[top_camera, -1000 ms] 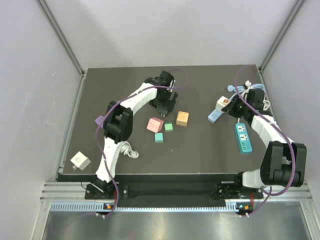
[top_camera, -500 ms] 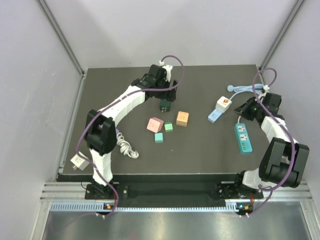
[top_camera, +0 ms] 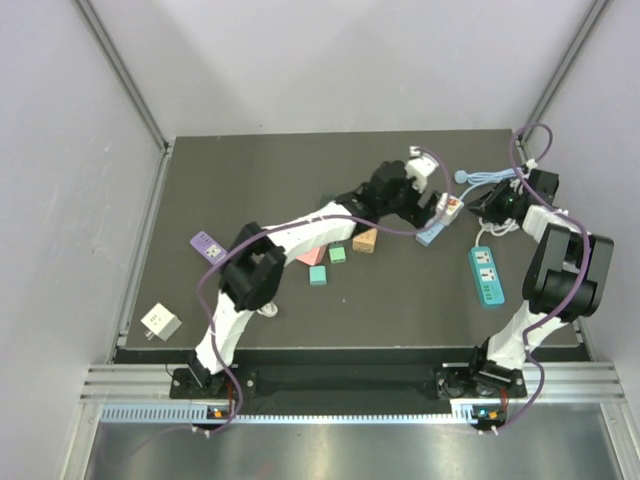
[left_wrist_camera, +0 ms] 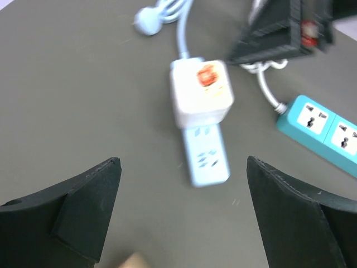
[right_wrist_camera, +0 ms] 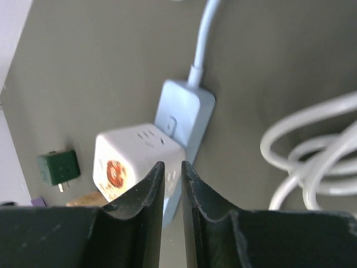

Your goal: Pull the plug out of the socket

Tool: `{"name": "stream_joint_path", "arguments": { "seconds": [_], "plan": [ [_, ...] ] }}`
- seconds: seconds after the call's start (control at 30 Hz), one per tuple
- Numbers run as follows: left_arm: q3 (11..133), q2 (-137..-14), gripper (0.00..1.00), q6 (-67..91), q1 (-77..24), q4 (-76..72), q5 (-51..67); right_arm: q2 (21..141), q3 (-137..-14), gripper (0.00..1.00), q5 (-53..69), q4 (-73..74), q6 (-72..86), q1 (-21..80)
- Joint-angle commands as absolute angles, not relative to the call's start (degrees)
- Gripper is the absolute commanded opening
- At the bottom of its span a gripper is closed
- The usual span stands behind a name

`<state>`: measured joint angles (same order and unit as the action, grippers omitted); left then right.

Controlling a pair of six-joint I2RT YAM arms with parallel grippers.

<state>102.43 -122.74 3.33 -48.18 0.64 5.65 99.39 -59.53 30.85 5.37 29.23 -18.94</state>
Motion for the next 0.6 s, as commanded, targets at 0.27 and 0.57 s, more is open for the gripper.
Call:
{"name": "stream_joint_path", "arguments": {
  "seconds": [0.27, 0.57],
  "plan": [
    [119.62, -139.03, 0.99, -0.09, -51.77, -9.84, 0.97, 107.57, -66.88, 0.32, 32.61, 0.35, 30.15, -19.42],
    [122.08, -143.08, 0.99, 3.25, -51.77, -12.30, 3.60, 111.00, -66.36, 0.34, 34.01, -4.66, 31.20, -18.99]
  ]
}}
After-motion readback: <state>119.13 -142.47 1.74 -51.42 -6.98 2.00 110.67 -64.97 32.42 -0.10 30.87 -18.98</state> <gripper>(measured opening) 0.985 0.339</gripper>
